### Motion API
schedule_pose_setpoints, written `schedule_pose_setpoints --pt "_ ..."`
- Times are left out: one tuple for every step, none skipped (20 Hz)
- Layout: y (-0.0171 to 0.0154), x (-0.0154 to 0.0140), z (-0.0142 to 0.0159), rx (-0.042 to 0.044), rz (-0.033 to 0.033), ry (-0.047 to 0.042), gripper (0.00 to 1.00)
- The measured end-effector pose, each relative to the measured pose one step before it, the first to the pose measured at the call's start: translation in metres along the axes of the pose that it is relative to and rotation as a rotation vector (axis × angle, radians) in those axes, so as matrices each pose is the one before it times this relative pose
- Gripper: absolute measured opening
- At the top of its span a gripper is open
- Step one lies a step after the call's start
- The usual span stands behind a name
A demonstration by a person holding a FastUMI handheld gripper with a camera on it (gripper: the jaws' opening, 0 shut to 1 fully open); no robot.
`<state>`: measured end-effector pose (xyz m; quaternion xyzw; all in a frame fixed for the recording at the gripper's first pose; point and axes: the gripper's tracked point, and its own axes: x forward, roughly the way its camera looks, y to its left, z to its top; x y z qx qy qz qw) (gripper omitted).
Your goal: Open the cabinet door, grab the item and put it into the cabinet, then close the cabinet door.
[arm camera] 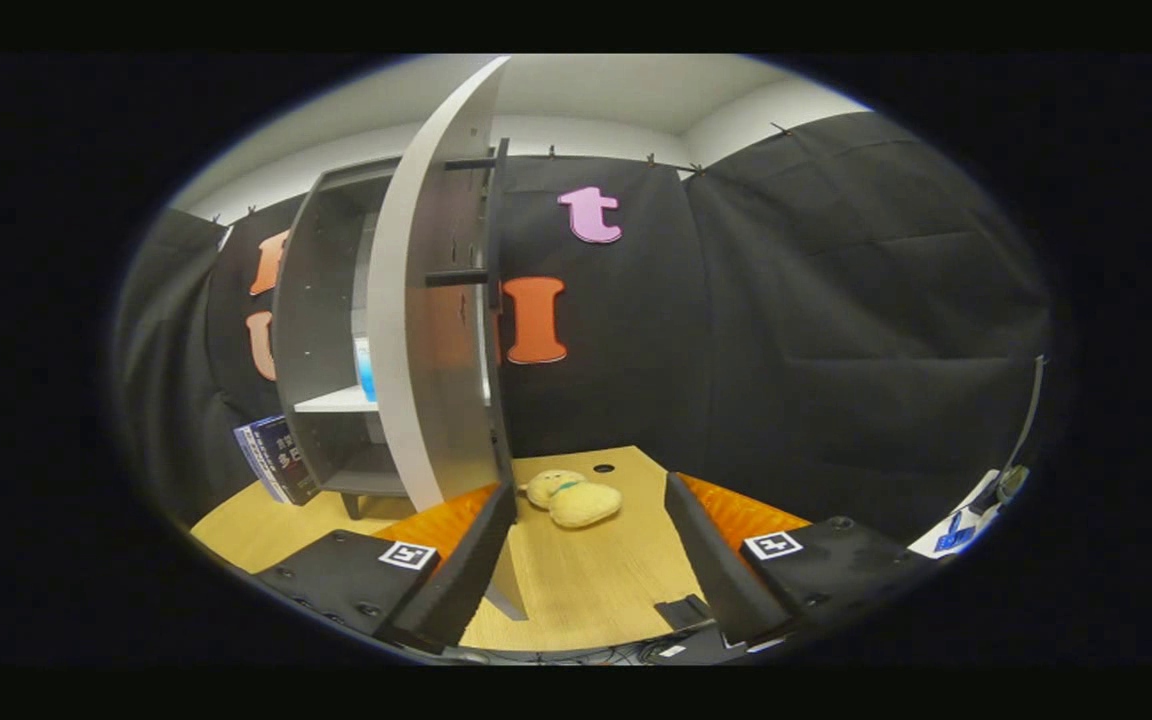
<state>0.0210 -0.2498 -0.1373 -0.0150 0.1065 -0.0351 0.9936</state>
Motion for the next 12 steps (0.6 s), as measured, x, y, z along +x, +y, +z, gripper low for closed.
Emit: schedule_pose_setpoints --pt "0.00463 -0.00111 -0.00067 -0.00608 0.00319 0.00296 0.96" --pt "0.00527 -0.00126 0.00053 -0.00669 0.005 0.00259 0.96" --pt "0.0068 -0.001 -0.00029 -0.00579 0.00837 0.00418 0.96" --pt "0.00744 -0.00119 -0.00011 -0.0061 0.01188 0.00214 0.96" --pt "0.00979 0.00063 0.00029 -0.00374 0.0146 0.0024 0.96" --pt "0.0101 -0.00071 -0.00025 0.00099 0.01595 0.0018 0.96" --pt "0.01086 0.00045 -0.00069 0.00227 0.01732 0.00211 0.96" --pt "0.01101 0.00019 -0.00158 0.00137 0.01837 0.00157 0.96" --pt "0.01134 0.00121 -0.00021 0.00001 0.01835 0.00104 0.97" --pt "0.01103 0.00215 -0.00074 0.00138 0.01689 0.00205 0.96" --pt "0.0102 0.00095 -0.00048 0.00146 0.01671 0.00137 0.96" --pt "0.01183 0.00329 -0.0004 0.00393 0.01772 0.00145 0.96"
